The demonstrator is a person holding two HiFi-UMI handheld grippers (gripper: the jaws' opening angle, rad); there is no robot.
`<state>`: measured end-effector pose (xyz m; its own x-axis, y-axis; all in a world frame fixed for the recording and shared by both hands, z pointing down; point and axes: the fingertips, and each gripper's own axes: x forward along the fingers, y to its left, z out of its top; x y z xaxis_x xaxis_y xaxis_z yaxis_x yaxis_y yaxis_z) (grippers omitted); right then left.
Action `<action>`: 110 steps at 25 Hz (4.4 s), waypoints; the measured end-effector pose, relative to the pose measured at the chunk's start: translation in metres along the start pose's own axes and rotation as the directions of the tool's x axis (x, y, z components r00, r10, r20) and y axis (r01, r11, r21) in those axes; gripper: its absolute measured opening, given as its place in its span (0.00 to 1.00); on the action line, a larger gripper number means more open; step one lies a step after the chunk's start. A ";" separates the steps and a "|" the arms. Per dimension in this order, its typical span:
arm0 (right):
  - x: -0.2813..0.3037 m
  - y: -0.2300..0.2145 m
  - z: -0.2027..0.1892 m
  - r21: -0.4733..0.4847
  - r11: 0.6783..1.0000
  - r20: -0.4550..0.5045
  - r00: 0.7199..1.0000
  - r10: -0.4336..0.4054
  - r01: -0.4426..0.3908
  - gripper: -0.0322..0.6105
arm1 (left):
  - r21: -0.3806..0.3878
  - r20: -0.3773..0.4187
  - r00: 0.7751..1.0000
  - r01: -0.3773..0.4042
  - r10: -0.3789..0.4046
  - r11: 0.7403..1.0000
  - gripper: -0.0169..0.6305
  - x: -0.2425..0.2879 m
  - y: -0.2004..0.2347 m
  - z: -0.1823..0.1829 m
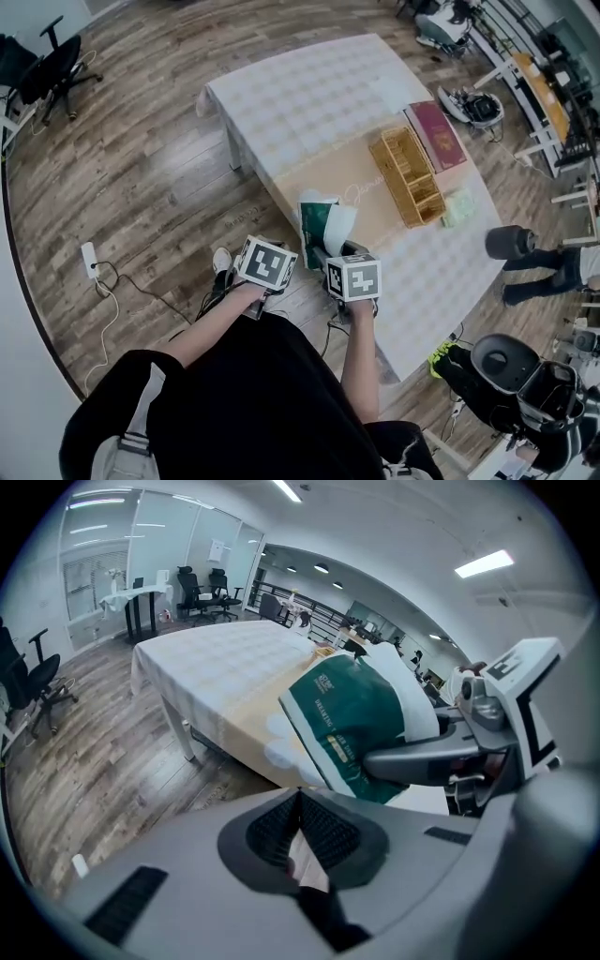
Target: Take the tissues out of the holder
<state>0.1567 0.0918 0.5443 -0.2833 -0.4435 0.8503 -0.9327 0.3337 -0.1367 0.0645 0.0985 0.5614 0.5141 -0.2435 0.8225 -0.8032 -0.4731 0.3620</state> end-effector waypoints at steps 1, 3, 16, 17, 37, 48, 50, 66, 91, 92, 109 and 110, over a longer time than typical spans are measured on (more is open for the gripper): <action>0.006 0.005 0.009 0.000 1.000 -0.002 1.000 -0.003 0.003 0.39 | -0.001 0.003 1.000 0.003 -0.003 1.000 0.04 -0.003 0.011 0.005; 0.016 0.015 0.029 0.001 1.000 -0.001 1.000 -0.008 0.008 0.39 | 0.000 0.009 1.000 0.013 -0.013 1.000 0.04 -0.008 0.031 0.017; 0.084 0.056 0.147 0.044 0.999 0.018 0.999 -0.028 0.027 0.39 | 0.024 0.009 0.999 0.043 -0.043 0.999 0.04 -0.032 0.163 0.078; 0.089 0.057 0.154 0.048 0.998 0.018 0.999 -0.032 0.032 0.39 | 0.019 0.009 0.999 0.038 -0.038 0.999 0.04 -0.033 0.173 0.082; 0.186 0.036 0.275 0.006 1.000 -0.044 0.999 -0.006 0.006 0.39 | 0.001 -0.011 1.000 -0.001 0.001 1.000 0.04 -0.003 0.273 0.208; 0.225 0.002 0.331 0.036 0.999 -0.041 0.999 -0.004 0.005 0.39 | 0.116 -0.064 0.998 0.010 -0.002 0.993 0.04 0.035 0.275 0.294; 0.229 -0.003 0.341 0.053 0.999 -0.034 0.999 0.001 0.001 0.39 | 0.118 -0.076 0.997 0.014 -0.005 0.993 0.04 0.040 0.276 0.303; 0.249 -0.076 0.387 0.273 0.952 -0.035 0.990 -0.136 0.140 0.39 | 0.235 -0.165 0.983 0.118 -0.080 0.965 0.04 0.076 0.286 0.380; 0.328 -0.184 0.467 0.432 0.761 -0.270 0.875 -0.403 0.484 0.41 | 0.345 -0.333 0.919 0.328 -0.212 0.879 0.04 0.114 0.366 0.481; 0.328 -0.184 0.468 0.429 0.762 -0.266 0.874 -0.407 0.486 0.42 | 0.343 -0.338 0.916 0.333 -0.215 0.878 0.04 0.114 0.366 0.481; 0.239 -0.133 0.456 0.611 0.708 0.028 0.884 -0.467 0.355 0.44 | 0.400 -0.362 0.903 0.373 -0.229 0.837 0.04 0.114 0.326 0.459; 0.235 -0.126 0.452 0.623 0.704 0.036 0.886 -0.462 0.342 0.34 | 0.407 -0.359 0.905 0.370 -0.227 0.835 0.04 0.115 0.322 0.457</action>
<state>0.1072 -0.4304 0.5323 0.1723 -0.5771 0.7983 -0.8921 -0.4350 -0.1219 0.0021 -0.4693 0.5717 0.5394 0.1905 0.8202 -0.3581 -0.8296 0.4283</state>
